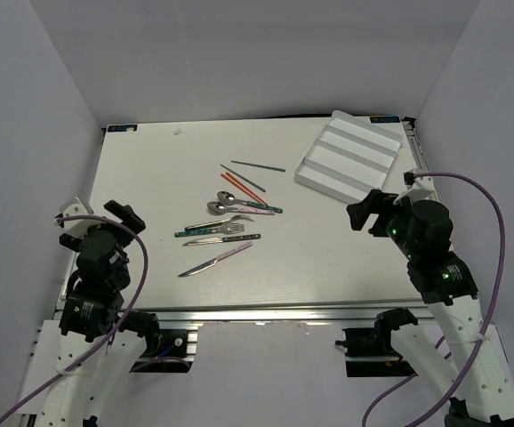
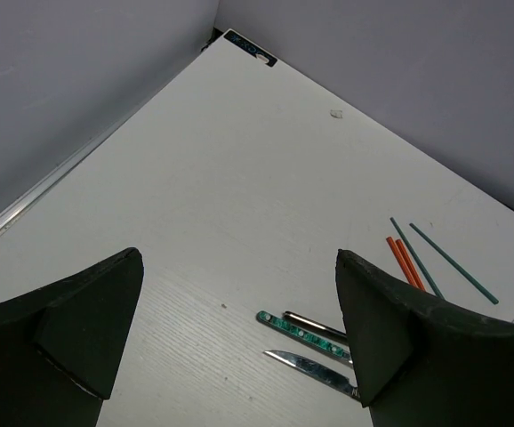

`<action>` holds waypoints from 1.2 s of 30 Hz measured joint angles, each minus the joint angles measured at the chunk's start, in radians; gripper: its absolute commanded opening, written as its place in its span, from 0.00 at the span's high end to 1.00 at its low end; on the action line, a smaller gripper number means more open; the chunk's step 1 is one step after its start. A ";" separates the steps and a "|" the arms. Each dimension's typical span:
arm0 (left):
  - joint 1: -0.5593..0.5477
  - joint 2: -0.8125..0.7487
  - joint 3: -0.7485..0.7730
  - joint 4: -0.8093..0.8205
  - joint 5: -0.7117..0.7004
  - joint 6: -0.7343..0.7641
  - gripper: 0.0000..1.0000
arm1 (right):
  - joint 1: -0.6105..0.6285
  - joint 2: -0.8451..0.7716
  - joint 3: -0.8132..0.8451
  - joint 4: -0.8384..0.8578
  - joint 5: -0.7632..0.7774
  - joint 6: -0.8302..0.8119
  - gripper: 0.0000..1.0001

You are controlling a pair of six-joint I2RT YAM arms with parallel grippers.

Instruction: Sort the eating utensils into containers

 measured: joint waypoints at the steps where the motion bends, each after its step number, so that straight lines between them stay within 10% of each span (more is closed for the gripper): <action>1: 0.000 0.002 0.000 0.000 -0.001 0.000 0.02 | 0.000 0.002 0.000 0.000 0.005 0.000 0.11; 12: 0.000 0.018 0.000 0.000 -0.002 -0.003 0.02 | 0.000 0.035 -0.048 0.058 -0.069 0.023 0.11; 16: 0.000 0.078 0.000 -0.002 -0.010 -0.006 0.02 | 0.237 0.479 0.080 0.148 -0.104 0.005 0.14; 19: 0.001 0.115 0.000 -0.010 -0.017 -0.007 0.02 | 0.422 0.992 0.487 0.157 -0.002 -0.148 0.41; 24: 0.003 0.136 0.000 -0.010 -0.017 -0.007 0.02 | 0.452 1.393 0.861 0.109 0.040 -0.272 0.63; 36: 0.006 0.164 0.000 -0.009 -0.005 -0.006 0.02 | 0.449 1.642 0.999 -0.012 0.019 -0.518 0.66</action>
